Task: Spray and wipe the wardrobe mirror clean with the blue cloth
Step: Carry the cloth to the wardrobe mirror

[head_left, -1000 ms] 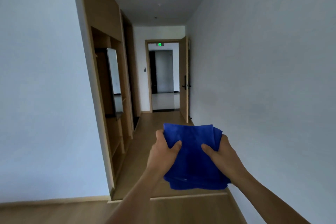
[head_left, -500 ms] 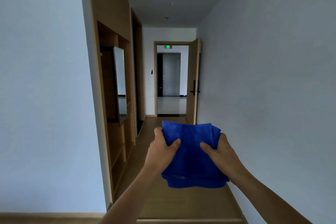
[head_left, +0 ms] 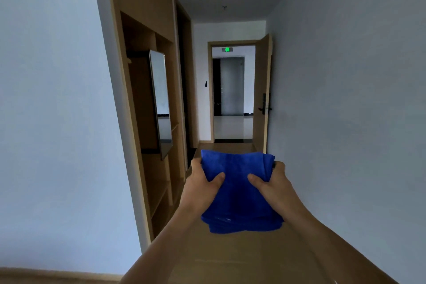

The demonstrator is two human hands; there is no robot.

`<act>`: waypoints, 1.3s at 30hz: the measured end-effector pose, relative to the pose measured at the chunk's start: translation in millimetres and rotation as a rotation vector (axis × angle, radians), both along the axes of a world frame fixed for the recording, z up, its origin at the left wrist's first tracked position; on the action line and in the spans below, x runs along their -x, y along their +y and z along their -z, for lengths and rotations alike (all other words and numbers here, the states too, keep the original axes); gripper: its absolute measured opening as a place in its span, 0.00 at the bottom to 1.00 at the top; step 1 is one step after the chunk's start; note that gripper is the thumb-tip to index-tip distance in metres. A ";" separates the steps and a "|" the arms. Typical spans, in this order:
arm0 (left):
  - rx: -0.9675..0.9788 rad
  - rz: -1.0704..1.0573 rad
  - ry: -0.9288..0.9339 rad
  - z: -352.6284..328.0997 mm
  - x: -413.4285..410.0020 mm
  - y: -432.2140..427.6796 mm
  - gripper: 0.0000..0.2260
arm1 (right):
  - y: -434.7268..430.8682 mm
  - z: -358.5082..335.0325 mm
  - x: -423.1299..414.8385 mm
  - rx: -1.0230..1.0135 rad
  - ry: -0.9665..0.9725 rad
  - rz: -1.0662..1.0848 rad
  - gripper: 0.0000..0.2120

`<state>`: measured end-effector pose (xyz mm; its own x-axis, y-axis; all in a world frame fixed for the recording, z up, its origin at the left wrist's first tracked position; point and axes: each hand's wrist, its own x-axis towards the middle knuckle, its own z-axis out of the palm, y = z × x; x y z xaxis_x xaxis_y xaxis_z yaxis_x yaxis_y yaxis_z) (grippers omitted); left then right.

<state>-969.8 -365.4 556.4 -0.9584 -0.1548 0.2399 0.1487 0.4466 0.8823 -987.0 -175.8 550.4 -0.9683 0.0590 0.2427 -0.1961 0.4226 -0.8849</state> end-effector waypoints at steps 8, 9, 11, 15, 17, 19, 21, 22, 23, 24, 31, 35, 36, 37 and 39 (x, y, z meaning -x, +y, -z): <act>-0.032 -0.080 -0.034 6.3 111.7 36.1 0.31 | 38.0 11.2 135.7 -0.021 -0.014 -0.110 0.27; -0.038 -0.089 -0.038 6.4 121.8 41.6 0.31 | 43.1 12.1 150.3 -0.030 -0.003 -0.115 0.26; -0.043 -0.104 -0.036 6.5 141.3 49.9 0.31 | 50.7 11.8 175.5 -0.034 -0.007 -0.140 0.26; -0.018 -0.114 -0.042 7.5 178.5 61.7 0.31 | 64.7 17.9 216.6 -0.017 0.002 -0.164 0.34; -0.016 -0.113 -0.044 9.1 196.2 67.3 0.31 | 71.5 21.8 235.6 -0.004 -0.001 -0.160 0.35; -0.018 -0.109 -0.049 11.3 212.5 71.5 0.31 | 74.9 23.2 253.0 0.009 -0.023 -0.156 0.30; -0.009 -0.100 -0.058 14.5 229.5 71.7 0.30 | 75.2 24.6 268.8 0.008 -0.042 -0.153 0.26; -0.004 -0.097 -0.061 16.0 239.0 70.7 0.30 | 74.2 25.1 276.3 0.007 -0.046 -0.147 0.27; 0.002 -0.095 -0.060 17.0 248.9 69.1 0.30 | 72.5 25.8 284.4 0.007 -0.049 -0.142 0.27; 0.004 -0.094 -0.057 17.2 259.6 67.1 0.30 | 70.2 26.1 292.9 0.007 -0.045 -0.137 0.27; -0.006 -0.069 -0.036 16.9 349.1 41.3 0.31 | 45.1 16.7 363.7 -0.002 -0.003 -0.086 0.25; -0.015 -0.066 -0.038 15.3 398.0 20.3 0.32 | 25.6 11.0 414.6 -0.013 0.001 -0.117 0.18; -0.012 -0.066 -0.035 15.9 408.4 13.6 0.31 | 18.8 10.8 424.8 -0.012 0.003 -0.123 0.17; -0.010 -0.069 -0.033 17.1 418.5 6.6 0.31 | 11.5 12.3 435.0 -0.010 0.001 -0.125 0.17; -0.007 -0.085 -0.045 20.2 435.7 -6.2 0.31 | -0.9 19.5 456.2 -0.016 -0.006 -0.138 0.18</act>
<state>-1405.5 -371.6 536.1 -0.9516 -0.2371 0.1958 0.0711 0.4498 0.8903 -1443.2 -176.7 530.8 -0.9684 -0.0782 0.2370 -0.2480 0.4058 -0.8797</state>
